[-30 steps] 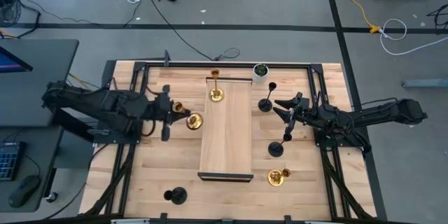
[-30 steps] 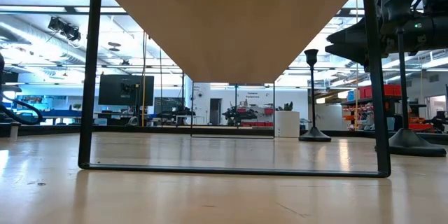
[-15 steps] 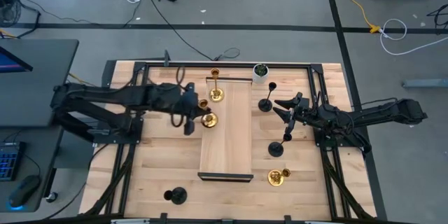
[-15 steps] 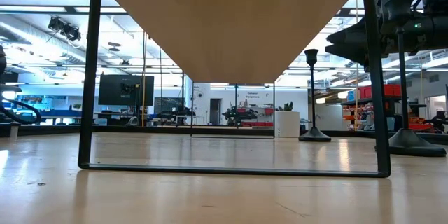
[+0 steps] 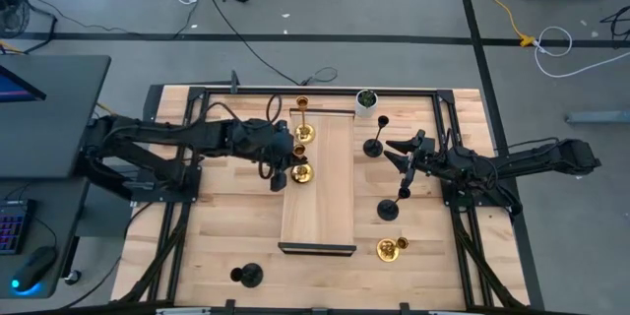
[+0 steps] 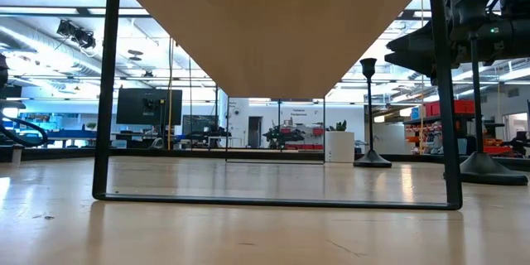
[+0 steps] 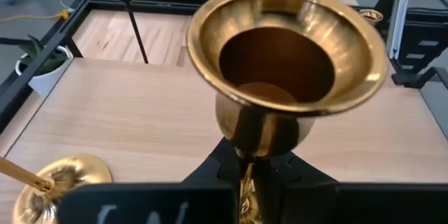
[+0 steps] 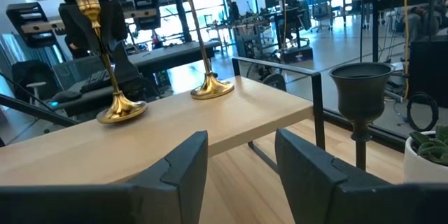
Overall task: Pick & Place candle stick holders
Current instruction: Put the left gold candle holder on the shelf
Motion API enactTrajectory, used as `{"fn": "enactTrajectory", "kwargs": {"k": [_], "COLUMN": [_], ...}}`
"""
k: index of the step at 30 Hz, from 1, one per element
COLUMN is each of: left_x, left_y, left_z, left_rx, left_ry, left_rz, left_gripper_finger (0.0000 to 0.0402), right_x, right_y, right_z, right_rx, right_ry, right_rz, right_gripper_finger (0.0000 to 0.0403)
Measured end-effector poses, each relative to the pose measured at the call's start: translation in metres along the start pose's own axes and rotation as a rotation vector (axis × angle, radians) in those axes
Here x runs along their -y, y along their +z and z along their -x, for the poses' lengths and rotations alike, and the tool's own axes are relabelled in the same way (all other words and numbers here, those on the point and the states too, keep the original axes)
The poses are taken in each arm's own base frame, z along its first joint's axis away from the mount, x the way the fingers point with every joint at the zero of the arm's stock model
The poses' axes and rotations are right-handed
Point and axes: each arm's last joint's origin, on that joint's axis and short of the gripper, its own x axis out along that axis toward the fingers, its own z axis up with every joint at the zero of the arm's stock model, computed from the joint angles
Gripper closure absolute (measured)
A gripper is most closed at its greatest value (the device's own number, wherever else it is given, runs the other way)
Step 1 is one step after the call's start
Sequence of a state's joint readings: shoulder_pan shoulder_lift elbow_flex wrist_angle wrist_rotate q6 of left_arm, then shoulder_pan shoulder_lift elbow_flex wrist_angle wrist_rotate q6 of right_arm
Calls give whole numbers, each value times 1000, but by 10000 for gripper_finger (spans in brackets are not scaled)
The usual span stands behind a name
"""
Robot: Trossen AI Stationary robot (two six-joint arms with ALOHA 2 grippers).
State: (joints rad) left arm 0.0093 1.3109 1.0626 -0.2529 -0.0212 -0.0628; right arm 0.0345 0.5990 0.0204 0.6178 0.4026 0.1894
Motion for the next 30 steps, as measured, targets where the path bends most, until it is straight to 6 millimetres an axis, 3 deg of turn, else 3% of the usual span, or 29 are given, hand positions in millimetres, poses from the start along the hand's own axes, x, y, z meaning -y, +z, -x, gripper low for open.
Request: {"fn": "enactTrajectory", "kwargs": {"k": [21, 30], "left_x": [2, 2], "left_y": [-4, -6], "left_z": [-7, -10], "left_rx": [-16, -31], "left_ry": [-46, -45], "left_rz": [3, 3], "left_gripper_finger": [384, 335], "right_x": [0, 0], "right_y": [0, 0], "right_z": [0, 0], "right_rx": [0, 0], "right_ry": [0, 0], "right_rz": [0, 0], "right_gripper_finger": [234, 234]}}
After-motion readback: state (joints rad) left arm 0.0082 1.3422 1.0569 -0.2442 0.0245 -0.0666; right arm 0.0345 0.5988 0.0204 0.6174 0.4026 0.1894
